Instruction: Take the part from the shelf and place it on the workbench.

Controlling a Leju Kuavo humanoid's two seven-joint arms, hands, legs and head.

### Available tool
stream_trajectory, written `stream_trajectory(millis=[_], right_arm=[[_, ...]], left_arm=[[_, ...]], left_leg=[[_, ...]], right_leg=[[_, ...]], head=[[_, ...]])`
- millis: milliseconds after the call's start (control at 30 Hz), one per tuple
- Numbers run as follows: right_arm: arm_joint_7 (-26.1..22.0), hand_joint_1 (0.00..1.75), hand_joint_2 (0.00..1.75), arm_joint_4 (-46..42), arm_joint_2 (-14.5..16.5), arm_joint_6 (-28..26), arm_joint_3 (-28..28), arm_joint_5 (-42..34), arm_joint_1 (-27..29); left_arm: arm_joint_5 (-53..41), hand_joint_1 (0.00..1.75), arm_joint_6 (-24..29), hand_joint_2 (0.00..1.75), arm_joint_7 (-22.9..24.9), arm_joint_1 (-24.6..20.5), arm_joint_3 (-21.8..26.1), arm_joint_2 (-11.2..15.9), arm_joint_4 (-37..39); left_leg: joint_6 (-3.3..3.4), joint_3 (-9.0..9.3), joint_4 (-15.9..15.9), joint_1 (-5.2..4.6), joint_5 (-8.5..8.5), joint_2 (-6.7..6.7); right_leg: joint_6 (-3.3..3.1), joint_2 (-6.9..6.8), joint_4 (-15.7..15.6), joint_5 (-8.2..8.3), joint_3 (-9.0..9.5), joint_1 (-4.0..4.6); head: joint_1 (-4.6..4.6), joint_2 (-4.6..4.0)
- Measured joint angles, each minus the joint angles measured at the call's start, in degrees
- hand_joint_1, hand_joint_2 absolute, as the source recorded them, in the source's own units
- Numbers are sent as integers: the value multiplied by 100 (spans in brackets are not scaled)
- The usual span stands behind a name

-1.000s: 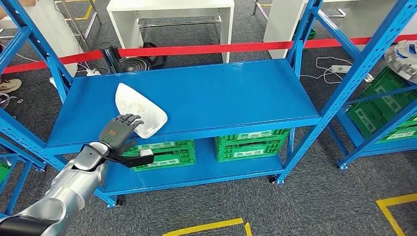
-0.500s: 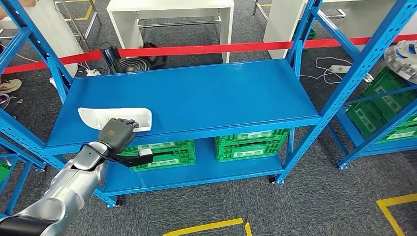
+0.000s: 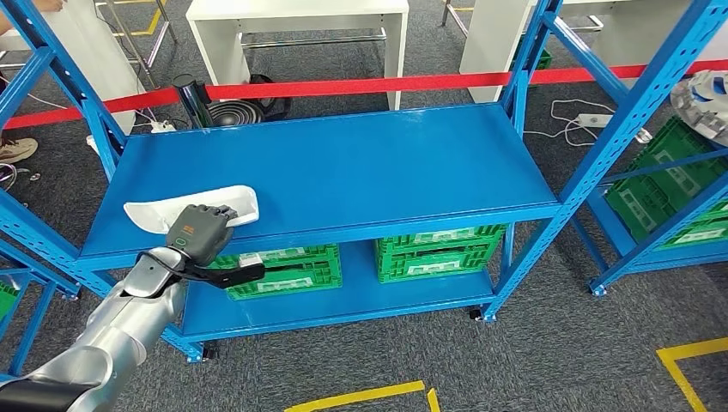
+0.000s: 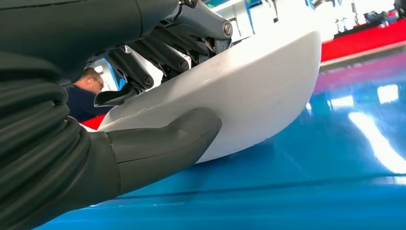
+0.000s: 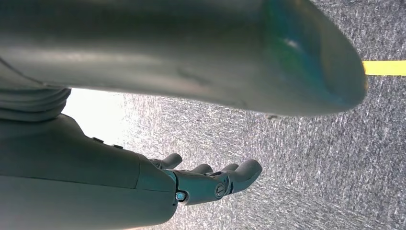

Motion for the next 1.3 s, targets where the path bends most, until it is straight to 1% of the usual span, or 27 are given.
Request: stream_trajectory(millis=[267,367,500,667,867,933,967,1000,1067,1133,1267,1300], right_arm=[[-8,0,0,0,0,-8,-13,55,-1],[-25,0,0,0,0,-17,-24,73,-2],[-39,0,0,0,0,-19,-44,108,-4],[-77,0,0,0,0,-28,-47,115,-9],[-107,0,0,0,1,-4,-92,112,-16],[-101,0,0,0,18,9,-116,107,-17],[-96,0,0,0,27,13,-128,103,-19],[-93,0,0,0,36,14,-139,99,-22],[-90,0,0,0,38,15,-155,99,-33],[-90,0,0,0,39,15,-158,101,-41],[-90,0,0,0,40,16,-158,102,-42],[-89,0,0,0,42,17,-159,104,-43]], left_arm=[[577,175,302,175,-439,-42,397,-169,-90],[841,175,332,175,-659,-156,558,-261,-161],[1105,175,236,175,-945,-433,710,-385,-272],[1386,175,-144,175,-1192,-978,747,-525,-431],[1996,175,-1026,175,-1332,-1652,748,-745,-661],[2238,175,-1281,175,-1312,-1841,744,-801,-797],[2353,175,-1394,175,-1268,-1940,733,-827,-885],[2439,175,-1479,175,-1203,-2032,711,-855,-971],[2555,175,-1605,175,-1057,-2201,648,-897,-1112],[2588,175,-1645,175,-991,-2274,615,-907,-1157],[2590,175,-1648,175,-987,-2285,613,-907,-1159],[2603,175,-1664,175,-965,-2308,599,-907,-1169]], left_leg=[[0,-1,1,0,0,-1],[0,-1,1,0,0,-1],[0,-1,2,0,1,-1],[-2,-1,2,0,4,-3],[4,-5,11,-6,-1,-3],[52,-2,9,-25,-5,-7],[85,23,-35,-12,19,-3],[116,62,-102,4,54,4],[146,130,-228,48,125,29],[154,140,-251,51,138,39],[154,139,-251,51,139,41],[153,137,-251,52,140,43]], right_leg=[[0,0,0,0,-1,-1],[1,-1,0,1,0,-1],[1,-1,0,2,0,-1],[2,-3,1,4,1,0],[9,-4,-8,9,3,-9],[50,-6,-40,27,14,-31],[76,-6,-61,33,27,-36],[96,-8,-48,12,31,-32],[106,-8,128,-130,-34,-23],[106,-8,289,-244,-107,-27],[108,-8,333,-269,-131,-26],[113,-9,450,-328,-188,-30]], head=[[0,0],[0,0],[0,0],[0,0],[0,0],[-5,0],[-10,0],[-10,0],[4,0],[18,0],[18,0],[25,0]])
